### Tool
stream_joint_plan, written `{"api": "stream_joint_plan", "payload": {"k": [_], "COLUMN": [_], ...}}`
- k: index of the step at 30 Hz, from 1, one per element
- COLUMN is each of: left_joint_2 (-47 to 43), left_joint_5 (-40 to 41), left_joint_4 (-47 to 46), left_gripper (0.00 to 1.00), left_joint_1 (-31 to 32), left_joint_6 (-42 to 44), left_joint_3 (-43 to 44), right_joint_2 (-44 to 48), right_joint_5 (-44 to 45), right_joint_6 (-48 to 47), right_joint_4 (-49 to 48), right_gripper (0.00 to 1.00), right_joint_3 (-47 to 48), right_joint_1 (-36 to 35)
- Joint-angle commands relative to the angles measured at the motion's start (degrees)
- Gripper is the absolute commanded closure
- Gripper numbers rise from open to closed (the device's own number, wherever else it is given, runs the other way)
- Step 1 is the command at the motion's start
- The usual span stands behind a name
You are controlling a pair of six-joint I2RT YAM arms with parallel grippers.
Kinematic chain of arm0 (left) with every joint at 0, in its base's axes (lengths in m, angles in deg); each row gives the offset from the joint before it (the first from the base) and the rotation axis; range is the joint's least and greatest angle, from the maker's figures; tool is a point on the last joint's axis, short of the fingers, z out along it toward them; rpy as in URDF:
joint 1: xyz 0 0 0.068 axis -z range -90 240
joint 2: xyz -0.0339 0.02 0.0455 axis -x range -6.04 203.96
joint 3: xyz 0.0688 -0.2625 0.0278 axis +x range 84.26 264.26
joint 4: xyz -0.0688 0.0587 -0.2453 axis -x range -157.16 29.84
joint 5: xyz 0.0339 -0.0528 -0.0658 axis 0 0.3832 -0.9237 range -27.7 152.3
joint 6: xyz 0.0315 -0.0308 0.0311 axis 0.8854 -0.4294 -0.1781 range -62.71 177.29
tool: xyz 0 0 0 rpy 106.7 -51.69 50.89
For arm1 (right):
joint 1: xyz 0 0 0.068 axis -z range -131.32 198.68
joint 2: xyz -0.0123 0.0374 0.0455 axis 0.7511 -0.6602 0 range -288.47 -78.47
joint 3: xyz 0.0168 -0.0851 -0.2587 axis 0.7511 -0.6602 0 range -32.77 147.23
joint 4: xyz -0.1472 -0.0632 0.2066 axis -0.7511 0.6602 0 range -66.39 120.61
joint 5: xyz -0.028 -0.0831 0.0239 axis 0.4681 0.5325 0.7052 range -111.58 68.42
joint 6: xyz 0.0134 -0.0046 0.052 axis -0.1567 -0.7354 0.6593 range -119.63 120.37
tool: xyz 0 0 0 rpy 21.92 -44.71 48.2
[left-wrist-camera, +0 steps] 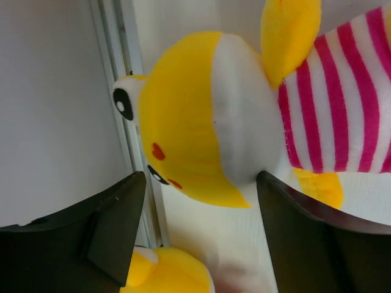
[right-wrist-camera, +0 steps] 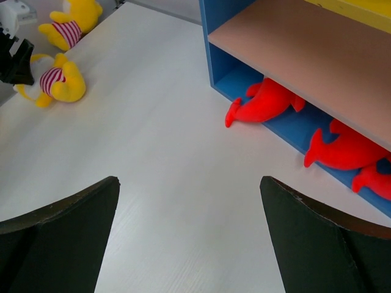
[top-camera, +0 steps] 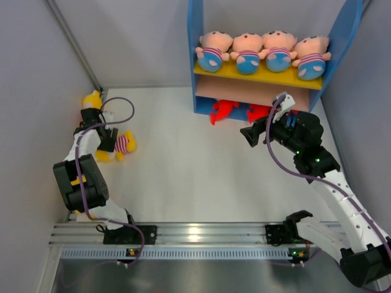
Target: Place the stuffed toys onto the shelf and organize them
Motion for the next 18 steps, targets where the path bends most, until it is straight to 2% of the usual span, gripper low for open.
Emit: {"api": "stream_joint_plan", "payload": {"k": [1, 2, 3, 5, 6, 7, 9, 14, 17, 18], "left_joint_2": [1.6, 2.4, 3.8, 4.7, 5.0, 5.3, 5.0, 2.1, -2.8, -4.4], "left_joint_5": [-3.2, -3.0, -2.6, -2.8, -3.1, -3.3, -4.3, -9.4, -14.9, -20.1], "left_joint_4": [-2.7, -2.7, -2.7, -2.7, -2.6, -2.2, -1.9, -1.9, 1.0, 2.3], "left_gripper": [0.29, 0.34, 0.43, 0.53, 0.64, 0.7, 1.0, 1.0, 1.0, 1.0], "left_joint_1": [-0.4, -0.3, -0.3, -0.4, -0.4, -0.4, -0.5, -0.7, -0.7, -0.7], "left_joint_6": [-0.3, -0.5, -0.4, 0.1, 0.9, 1.1, 1.8, 4.3, 5.1, 5.5], "left_joint_3": [2.9, 3.4, 3.7, 3.7, 3.5, 3.4, 3.3, 1.7, 1.1, 1.0], "right_joint_2": [-0.8, -1.2, -1.9, -2.5, -3.1, -3.3, -4.0, -6.0, -8.1, -8.9], "right_joint_5": [-0.6, -0.7, -0.9, -1.8, -2.6, -2.9, -3.3, -3.8, -4.2, -4.7], "right_joint_6": [-0.8, -0.6, -0.4, 0.1, 0.2, 0.3, 0.0, -0.8, -0.9, -0.9], "right_joint_4": [-3.5, -3.7, -4.3, -5.2, -5.6, -5.8, -6.3, -7.3, -8.9, -9.8], "right_gripper": [0.0, 0.01, 0.01, 0.01, 0.01, 0.01, 0.01, 0.01, 0.02, 0.02], "right_joint_3": [0.7, 0.8, 0.8, 0.8, 0.8, 0.8, 1.0, 1.5, 1.7, 2.2], "right_joint_1": [-0.4, -0.4, -0.5, -0.6, -0.7, -0.8, -1.5, -4.2, -6.6, -7.5]}}
